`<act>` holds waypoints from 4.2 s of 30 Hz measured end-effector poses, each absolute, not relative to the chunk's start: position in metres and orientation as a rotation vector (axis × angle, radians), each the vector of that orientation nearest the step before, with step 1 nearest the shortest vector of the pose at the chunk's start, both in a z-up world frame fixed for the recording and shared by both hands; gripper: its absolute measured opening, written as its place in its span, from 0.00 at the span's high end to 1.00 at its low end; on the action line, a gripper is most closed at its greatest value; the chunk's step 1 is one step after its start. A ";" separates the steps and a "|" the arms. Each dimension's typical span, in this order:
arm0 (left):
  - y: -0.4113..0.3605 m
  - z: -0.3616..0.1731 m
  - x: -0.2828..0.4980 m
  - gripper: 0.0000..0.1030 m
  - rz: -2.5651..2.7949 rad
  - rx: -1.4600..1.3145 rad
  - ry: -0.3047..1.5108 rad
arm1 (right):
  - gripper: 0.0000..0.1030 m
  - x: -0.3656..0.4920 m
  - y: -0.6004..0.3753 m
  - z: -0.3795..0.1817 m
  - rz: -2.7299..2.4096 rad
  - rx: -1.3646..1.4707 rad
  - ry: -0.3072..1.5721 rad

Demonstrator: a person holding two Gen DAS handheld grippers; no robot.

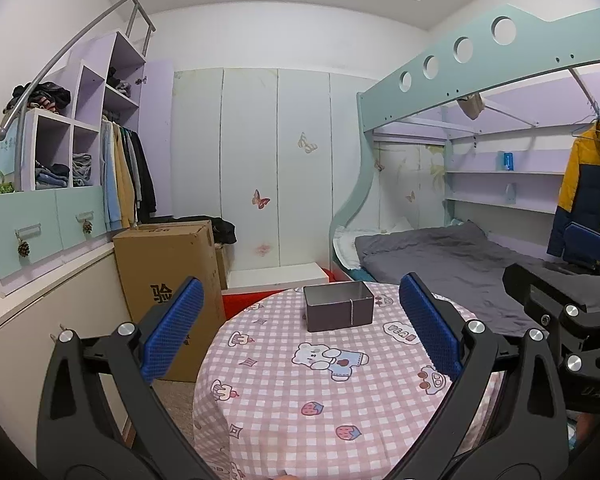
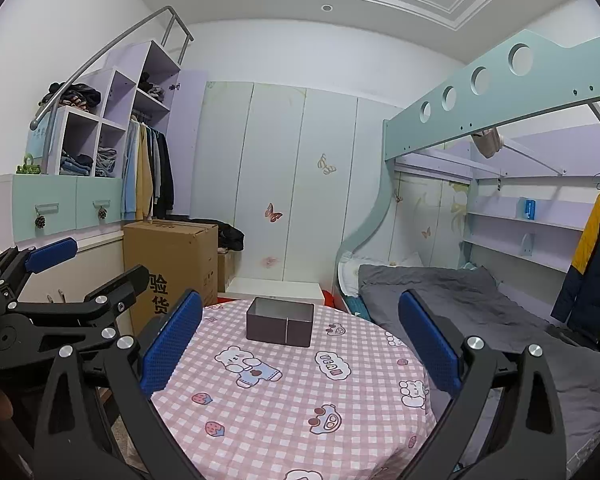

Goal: Organize jewelry

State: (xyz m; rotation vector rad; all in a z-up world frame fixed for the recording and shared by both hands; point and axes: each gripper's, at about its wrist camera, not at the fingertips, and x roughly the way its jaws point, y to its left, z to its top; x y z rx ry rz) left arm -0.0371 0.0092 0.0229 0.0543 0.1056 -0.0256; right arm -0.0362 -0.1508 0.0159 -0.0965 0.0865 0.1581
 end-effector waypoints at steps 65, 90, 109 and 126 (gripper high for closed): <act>0.004 0.022 -0.047 0.07 -0.032 0.061 0.055 | 0.08 -0.048 -0.159 0.013 0.123 -0.117 0.059; 0.004 0.023 -0.046 0.07 -0.033 0.061 0.056 | 0.08 -0.049 -0.158 0.012 0.121 -0.117 0.060; 0.004 0.022 -0.046 0.07 -0.032 0.063 0.057 | 0.08 -0.048 -0.160 0.012 0.119 -0.116 0.064; 0.006 0.018 -0.044 0.07 -0.034 0.058 0.057 | 0.08 -0.047 -0.161 0.010 0.117 -0.117 0.065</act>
